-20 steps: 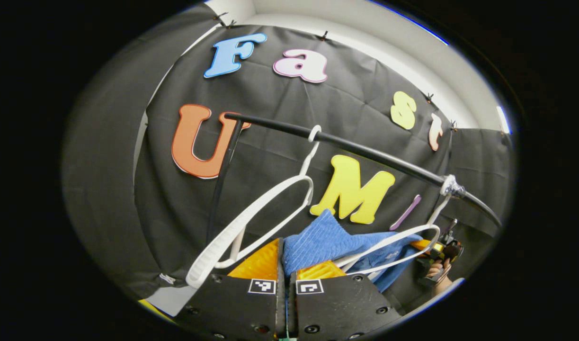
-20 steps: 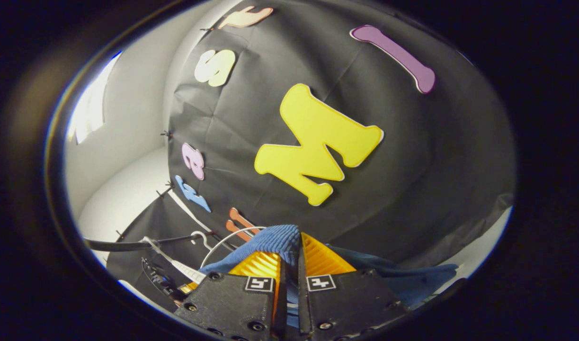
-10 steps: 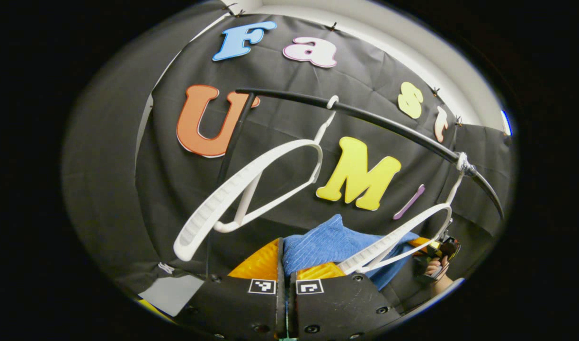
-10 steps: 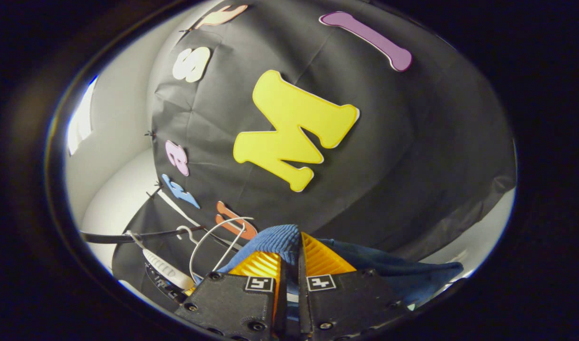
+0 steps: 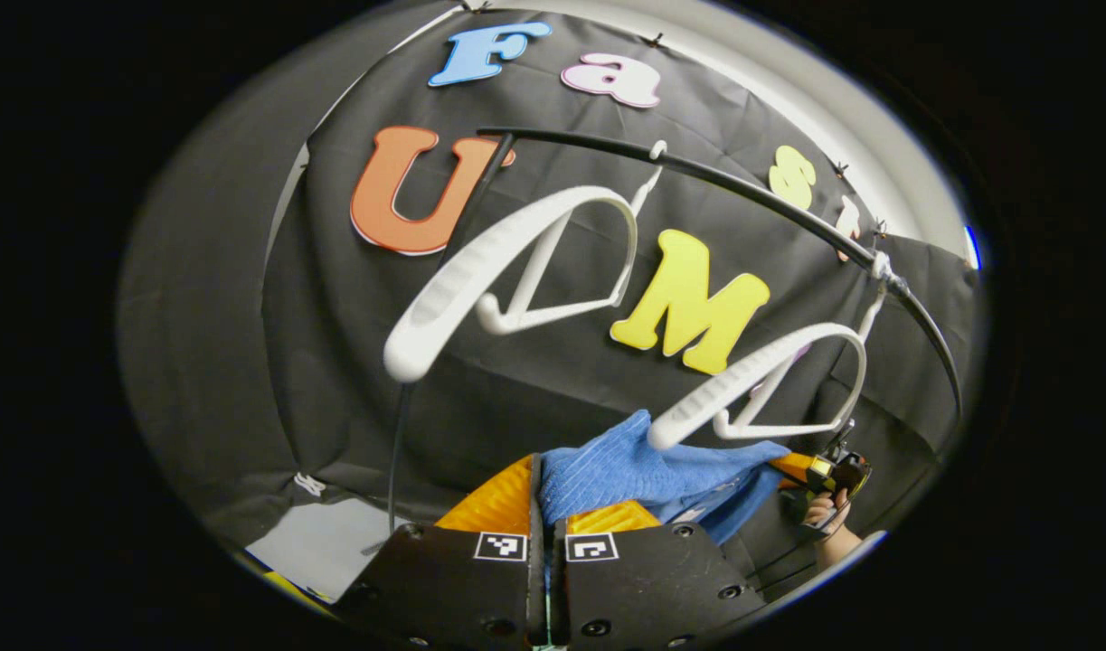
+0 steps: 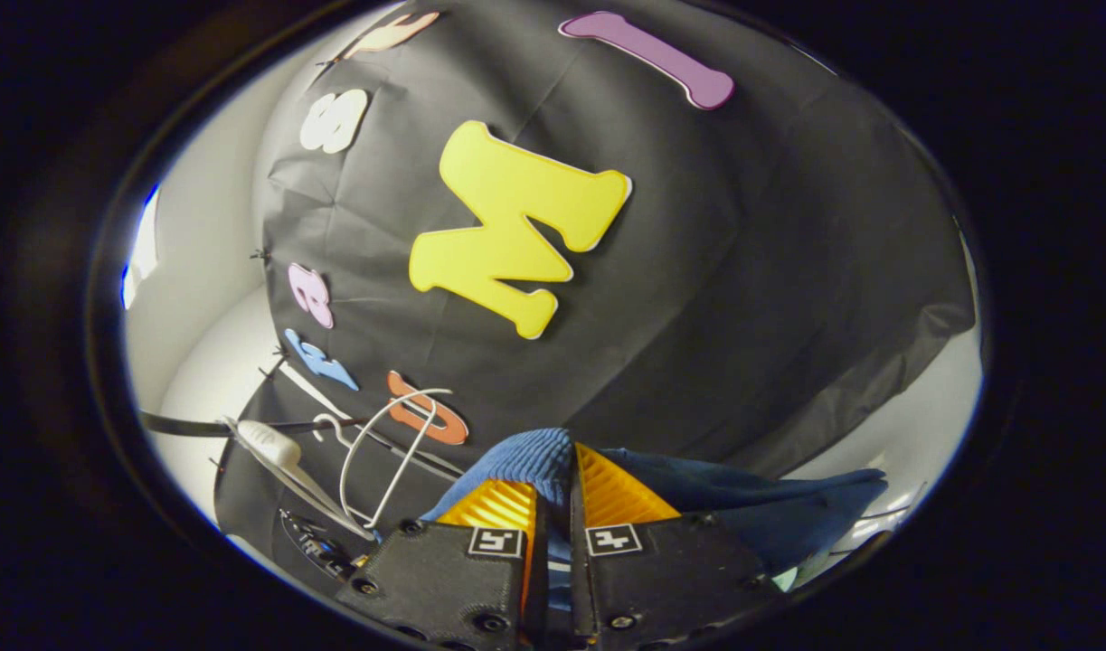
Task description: Grasp the clothes on the hanger with both hands and then place them into the laundry hamper below.
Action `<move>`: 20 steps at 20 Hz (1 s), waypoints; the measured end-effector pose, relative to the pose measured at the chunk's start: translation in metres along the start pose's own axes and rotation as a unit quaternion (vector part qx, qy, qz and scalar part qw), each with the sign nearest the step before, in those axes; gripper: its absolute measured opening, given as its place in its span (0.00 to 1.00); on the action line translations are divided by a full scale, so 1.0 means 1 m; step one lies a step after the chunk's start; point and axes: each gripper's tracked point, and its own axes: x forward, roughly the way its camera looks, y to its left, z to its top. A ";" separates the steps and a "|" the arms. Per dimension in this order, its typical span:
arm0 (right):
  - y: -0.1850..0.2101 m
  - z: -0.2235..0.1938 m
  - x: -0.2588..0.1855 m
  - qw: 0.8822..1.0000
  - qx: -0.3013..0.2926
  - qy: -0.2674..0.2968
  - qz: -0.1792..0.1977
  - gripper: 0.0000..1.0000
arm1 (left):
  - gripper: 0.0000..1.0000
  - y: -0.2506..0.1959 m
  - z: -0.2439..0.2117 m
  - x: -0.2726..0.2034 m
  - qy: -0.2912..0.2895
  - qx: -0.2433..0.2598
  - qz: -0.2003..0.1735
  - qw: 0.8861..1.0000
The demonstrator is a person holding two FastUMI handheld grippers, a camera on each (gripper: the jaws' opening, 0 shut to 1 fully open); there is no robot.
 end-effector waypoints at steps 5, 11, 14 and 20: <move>-0.016 -0.031 -0.014 1.000 -0.001 0.012 -0.025 0.12 | 0.02 0.011 -0.026 -0.016 0.011 -0.012 0.008 1.000; -0.021 -0.065 -0.029 0.999 -0.011 0.016 -0.047 0.12 | 0.02 0.006 -0.054 -0.038 0.021 0.004 0.007 1.000; -0.017 -0.087 -0.045 0.999 -0.017 0.021 -0.047 0.12 | 0.02 -0.007 -0.068 -0.048 0.028 0.013 -0.004 1.000; 0.012 -0.142 -0.054 0.997 -0.044 0.056 -0.035 0.11 | 0.02 -0.050 -0.087 -0.066 0.041 0.045 -0.045 0.997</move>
